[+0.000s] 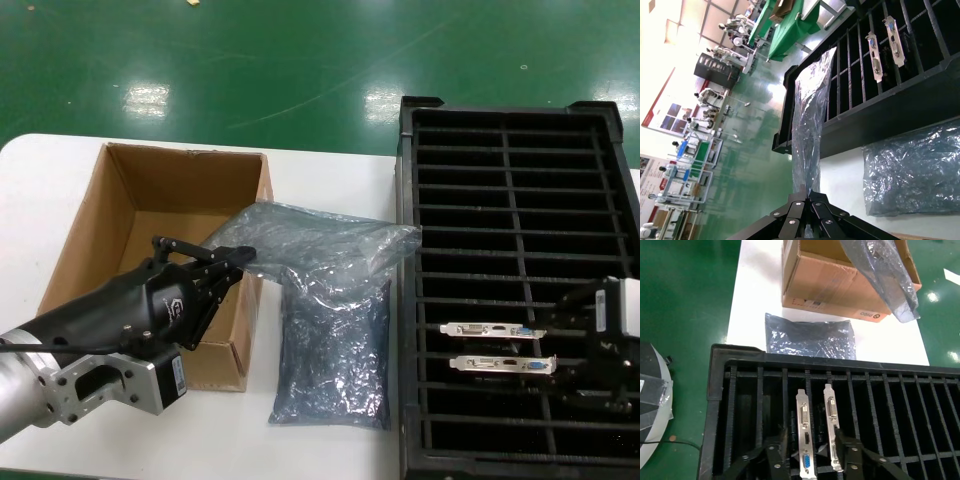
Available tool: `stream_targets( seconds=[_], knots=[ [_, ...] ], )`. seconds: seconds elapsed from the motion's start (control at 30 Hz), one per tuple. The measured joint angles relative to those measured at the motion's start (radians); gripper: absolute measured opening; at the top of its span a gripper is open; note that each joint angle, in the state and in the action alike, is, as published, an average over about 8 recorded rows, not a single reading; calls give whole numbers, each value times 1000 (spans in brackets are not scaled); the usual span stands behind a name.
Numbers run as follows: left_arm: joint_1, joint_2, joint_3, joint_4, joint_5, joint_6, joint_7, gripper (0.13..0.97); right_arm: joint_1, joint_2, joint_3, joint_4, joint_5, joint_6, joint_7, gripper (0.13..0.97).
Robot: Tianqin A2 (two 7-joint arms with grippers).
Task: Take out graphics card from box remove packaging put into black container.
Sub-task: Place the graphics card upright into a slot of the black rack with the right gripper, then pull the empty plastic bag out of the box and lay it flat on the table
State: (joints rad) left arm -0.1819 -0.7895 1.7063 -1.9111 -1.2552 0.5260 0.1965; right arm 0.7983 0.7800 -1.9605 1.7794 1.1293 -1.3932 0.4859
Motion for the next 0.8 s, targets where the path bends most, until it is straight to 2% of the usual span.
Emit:
stream_targets(
  seconds=[0.17,0.33,0.47,0.73,0.8],
  knots=[
    [0,0,0,0,0,0,0,139,-23,23,31,11,28,19,-28,342],
    [0,0,0,0,0,0,0,139,-108,60,91,28,42,115,-100,451],
    [0,0,0,0,0,0,0,139,-222,83,149,33,11,257,-188,517],
    [0,0,0,0,0,0,0,139,-456,84,274,8,-67,563,-368,724],
    [0,0,0,0,0,0,0,139,-512,72,309,5,-96,639,-414,742]
  ],
)
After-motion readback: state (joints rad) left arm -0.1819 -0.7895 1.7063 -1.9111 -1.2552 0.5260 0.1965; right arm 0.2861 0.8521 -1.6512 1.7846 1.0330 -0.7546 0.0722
